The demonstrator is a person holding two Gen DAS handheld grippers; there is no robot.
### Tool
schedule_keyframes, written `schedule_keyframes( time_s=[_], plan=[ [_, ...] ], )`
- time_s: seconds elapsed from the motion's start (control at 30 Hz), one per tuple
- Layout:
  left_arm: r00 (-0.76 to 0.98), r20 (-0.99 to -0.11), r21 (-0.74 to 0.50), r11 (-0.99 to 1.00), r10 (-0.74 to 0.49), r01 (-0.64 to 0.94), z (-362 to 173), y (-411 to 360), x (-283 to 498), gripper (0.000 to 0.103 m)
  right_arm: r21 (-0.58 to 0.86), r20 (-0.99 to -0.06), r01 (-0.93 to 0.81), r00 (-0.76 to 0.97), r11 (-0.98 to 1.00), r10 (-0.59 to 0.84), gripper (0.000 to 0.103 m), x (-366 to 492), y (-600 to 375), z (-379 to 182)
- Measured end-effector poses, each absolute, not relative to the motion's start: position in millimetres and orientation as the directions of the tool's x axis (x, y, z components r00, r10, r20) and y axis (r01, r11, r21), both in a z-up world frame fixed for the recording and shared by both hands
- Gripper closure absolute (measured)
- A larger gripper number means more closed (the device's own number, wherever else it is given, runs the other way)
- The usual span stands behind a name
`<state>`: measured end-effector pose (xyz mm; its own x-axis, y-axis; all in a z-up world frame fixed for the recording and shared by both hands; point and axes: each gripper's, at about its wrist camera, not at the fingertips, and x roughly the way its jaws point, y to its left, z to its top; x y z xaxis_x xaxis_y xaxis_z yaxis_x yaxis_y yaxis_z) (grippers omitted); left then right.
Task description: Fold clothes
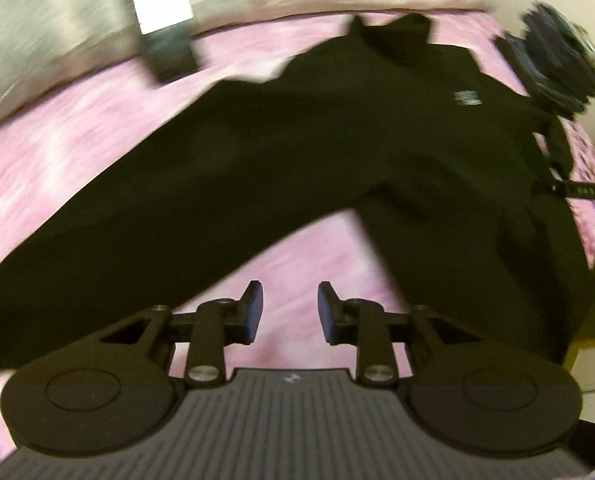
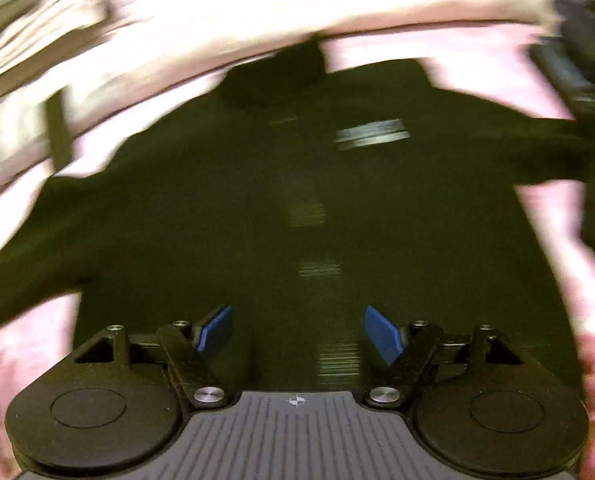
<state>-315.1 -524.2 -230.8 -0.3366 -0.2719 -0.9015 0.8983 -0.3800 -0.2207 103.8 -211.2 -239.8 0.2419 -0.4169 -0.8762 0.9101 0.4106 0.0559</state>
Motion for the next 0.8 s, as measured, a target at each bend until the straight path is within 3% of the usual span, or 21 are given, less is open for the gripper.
schedule_keyframes(
  time_s=[0.2,0.5,0.53,0.57,0.6,0.63,0.73,0.8],
  plan=[
    [-0.322,-0.907,-0.188,-0.422,-0.273,0.887,-223.2,-499.1,-414.4,0.074,-0.202,-0.835,0.898,0.05,0.39,-0.548,0.027,-24.3,-285.3,-242.8],
    [-0.309,-0.938,-0.21,-0.453,-0.155,0.867,-249.5,-471.6,-575.6,0.073,-0.274,-0.877,0.707,0.094,0.652,-0.47,0.03,-108.2,-380.1,-309.3],
    [-0.31,-0.94,-0.211,-0.472,-0.142,0.856,-249.7,-472.8,-591.2,0.073,-0.259,-0.882,0.694,0.113,0.672,-0.457,0.051,-112.4,-384.4,-314.0],
    [-0.312,-0.942,-0.213,-0.491,-0.128,0.845,-250.0,-474.0,-606.9,0.073,-0.24,-0.886,0.68,0.137,0.693,-0.443,0.056,-117.1,-387.3,-315.3],
    [-0.308,-0.944,-0.206,-0.516,-0.12,0.832,-250.2,-475.8,-618.4,0.073,-0.226,-0.885,0.671,0.162,0.706,-0.438,0.077,-122.1,-387.6,-310.6],
    [-0.304,-0.945,-0.197,-0.538,-0.117,0.82,-249.8,-479.2,-627.2,0.073,-0.217,-0.879,0.667,0.184,0.713,-0.439,0.089,-127.3,-386.8,-303.3],
    [-0.309,-0.945,-0.197,-0.569,-0.106,0.798,-246.6,-492.9,-654.2,0.073,-0.029,-0.845,0.818,0.286,0.574,-0.451,0.09,-176.9,-401.3,-247.1],
    [-0.32,-0.941,-0.197,-0.594,-0.108,0.78,-240.8,-503.1,-672.9,0.073,0.128,-0.8,0.917,0.32,0.378,-0.507,0.089,-235.2,-418.1,-209.5]
  ],
)
